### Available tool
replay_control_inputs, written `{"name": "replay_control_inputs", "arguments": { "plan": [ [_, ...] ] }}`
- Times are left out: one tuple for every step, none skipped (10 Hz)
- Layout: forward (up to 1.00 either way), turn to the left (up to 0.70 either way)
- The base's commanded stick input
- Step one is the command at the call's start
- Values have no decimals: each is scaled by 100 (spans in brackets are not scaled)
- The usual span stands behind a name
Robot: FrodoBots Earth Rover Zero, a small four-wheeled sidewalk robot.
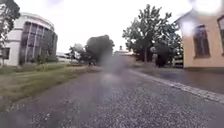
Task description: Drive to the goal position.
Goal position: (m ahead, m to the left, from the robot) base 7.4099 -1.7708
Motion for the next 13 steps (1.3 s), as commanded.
{"name": "replay_control_inputs", "arguments": {
  "plan": [
    [70,0],
    [70,0],
    [70,0],
    [70,0],
    [70,0],
    [70,0],
    [70,0],
    [70,0],
    [70,0],
    [70,0],
    [70,0],
    [70,0],
    [70,0]
  ]
}}
